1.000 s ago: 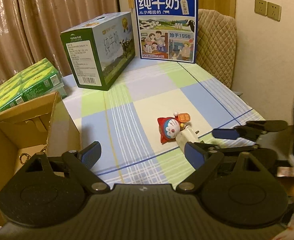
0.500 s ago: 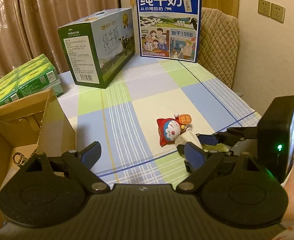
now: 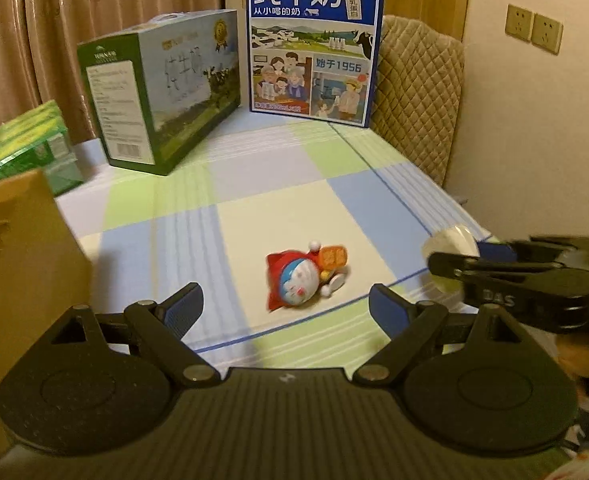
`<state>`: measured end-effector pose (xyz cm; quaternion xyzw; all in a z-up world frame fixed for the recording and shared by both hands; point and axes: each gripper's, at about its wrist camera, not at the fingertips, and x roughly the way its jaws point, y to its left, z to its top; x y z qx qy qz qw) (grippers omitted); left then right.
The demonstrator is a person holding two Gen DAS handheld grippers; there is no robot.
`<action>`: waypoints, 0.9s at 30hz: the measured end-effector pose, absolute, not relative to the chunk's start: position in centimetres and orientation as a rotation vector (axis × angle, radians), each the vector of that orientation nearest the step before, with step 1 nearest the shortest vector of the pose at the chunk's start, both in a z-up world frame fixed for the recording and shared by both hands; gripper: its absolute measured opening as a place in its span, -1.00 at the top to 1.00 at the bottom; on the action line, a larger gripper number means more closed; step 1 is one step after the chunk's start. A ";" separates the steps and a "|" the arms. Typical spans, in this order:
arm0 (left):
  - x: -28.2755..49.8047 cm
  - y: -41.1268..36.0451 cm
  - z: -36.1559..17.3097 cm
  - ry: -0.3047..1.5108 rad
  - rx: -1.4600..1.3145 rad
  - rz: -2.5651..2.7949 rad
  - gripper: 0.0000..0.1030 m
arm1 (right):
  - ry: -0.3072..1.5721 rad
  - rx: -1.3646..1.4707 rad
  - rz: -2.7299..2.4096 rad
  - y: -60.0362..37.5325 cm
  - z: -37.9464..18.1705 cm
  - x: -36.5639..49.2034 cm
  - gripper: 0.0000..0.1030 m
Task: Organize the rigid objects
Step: 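Close the right tool on the white plug adapter, then grasp the red Doraemon figure with the left tool while the right tool holds the adapter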
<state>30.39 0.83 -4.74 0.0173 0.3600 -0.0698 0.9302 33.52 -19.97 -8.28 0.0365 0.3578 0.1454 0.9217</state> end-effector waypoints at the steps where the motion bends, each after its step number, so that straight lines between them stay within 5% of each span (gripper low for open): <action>1: 30.8 0.7 -5.3 0.734 0.030 -0.137 -0.70 | 0.740 0.086 0.287 -20.4 -8.4 33.6 0.37; 12: 35.3 0.3 -10.8 0.720 0.036 -0.132 -0.35 | 0.752 0.138 0.283 -21.1 -9.0 34.3 0.37; 22: 35.9 -0.1 -11.3 0.722 -0.012 -0.198 0.24 | 0.758 0.154 0.297 -20.5 -9.1 34.5 0.37; 27: 34.3 -0.2 -11.1 0.737 -0.025 -0.185 0.24 | 0.757 0.162 0.295 -20.6 -8.9 34.5 0.37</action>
